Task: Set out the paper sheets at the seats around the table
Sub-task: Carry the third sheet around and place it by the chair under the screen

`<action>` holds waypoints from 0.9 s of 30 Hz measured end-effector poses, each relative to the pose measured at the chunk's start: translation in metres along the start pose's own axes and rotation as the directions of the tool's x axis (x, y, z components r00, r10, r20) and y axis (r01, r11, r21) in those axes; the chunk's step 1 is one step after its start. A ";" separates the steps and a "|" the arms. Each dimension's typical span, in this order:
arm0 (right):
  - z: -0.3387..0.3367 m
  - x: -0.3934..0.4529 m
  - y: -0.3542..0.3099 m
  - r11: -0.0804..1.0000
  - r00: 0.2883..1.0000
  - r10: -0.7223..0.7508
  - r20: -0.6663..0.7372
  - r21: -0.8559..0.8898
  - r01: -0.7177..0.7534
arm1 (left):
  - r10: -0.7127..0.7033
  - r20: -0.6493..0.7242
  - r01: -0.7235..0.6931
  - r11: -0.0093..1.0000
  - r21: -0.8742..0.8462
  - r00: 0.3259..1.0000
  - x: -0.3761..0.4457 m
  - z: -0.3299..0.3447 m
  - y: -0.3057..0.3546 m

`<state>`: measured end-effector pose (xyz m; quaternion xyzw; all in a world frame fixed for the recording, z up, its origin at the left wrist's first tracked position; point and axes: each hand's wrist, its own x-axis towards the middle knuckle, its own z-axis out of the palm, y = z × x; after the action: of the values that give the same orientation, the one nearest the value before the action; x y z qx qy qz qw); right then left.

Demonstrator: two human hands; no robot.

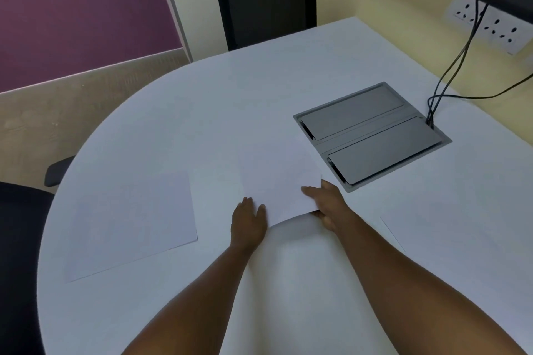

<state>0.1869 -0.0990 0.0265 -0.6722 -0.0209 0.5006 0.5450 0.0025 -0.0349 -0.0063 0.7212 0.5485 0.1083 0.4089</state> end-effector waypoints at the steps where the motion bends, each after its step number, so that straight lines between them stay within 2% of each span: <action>1: 0.002 -0.003 -0.003 1.000 0.999 -0.027 0.036 0.000 0.027 | -0.036 -0.035 0.033 0.996 -0.083 0.999 -0.004 -0.004 0.003; 3: 0.006 -0.012 -0.009 0.997 0.991 -0.082 0.108 0.002 0.083 | -0.187 -0.054 0.167 0.951 -0.261 0.981 -0.011 -0.015 0.011; 4: 0.007 -0.016 -0.013 0.994 0.985 -0.109 0.134 -0.001 0.111 | -0.294 -0.034 0.263 0.896 -0.358 0.955 -0.014 -0.022 0.015; 6: 0.010 -0.024 -0.019 0.985 0.971 -0.167 0.172 -0.002 0.170 | -0.447 0.066 0.402 0.720 -0.565 0.892 -0.017 -0.034 0.017; 8: 0.013 -0.033 -0.025 0.974 0.954 -0.220 0.206 0.001 0.224 | -0.464 0.225 0.457 0.480 -0.749 0.857 -0.022 -0.048 0.019; 9: 0.015 -0.037 -0.028 0.969 0.944 -0.240 0.224 0.001 0.246 | -0.448 0.272 0.460 0.391 -0.797 0.852 -0.025 -0.055 0.020; 11: 0.018 -0.047 -0.033 0.960 0.925 -0.270 0.269 -0.001 0.281 | -0.420 0.301 0.452 0.325 -0.831 0.856 -0.032 -0.068 0.021; 16: 0.033 -0.071 -0.048 0.941 0.883 -0.305 0.356 -0.031 0.337 | -0.443 0.219 0.392 0.347 -0.852 0.869 -0.044 -0.104 0.030; 27: 0.094 -0.126 -0.056 0.883 0.823 -0.382 0.421 -0.095 0.459 | -0.396 -0.078 0.164 0.541 -0.825 0.915 -0.071 -0.194 0.017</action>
<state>0.0881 -0.0815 0.1594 -0.5867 -0.3254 0.4866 0.5596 -0.1296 -0.0074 0.1512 0.3396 0.5963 0.3683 0.6273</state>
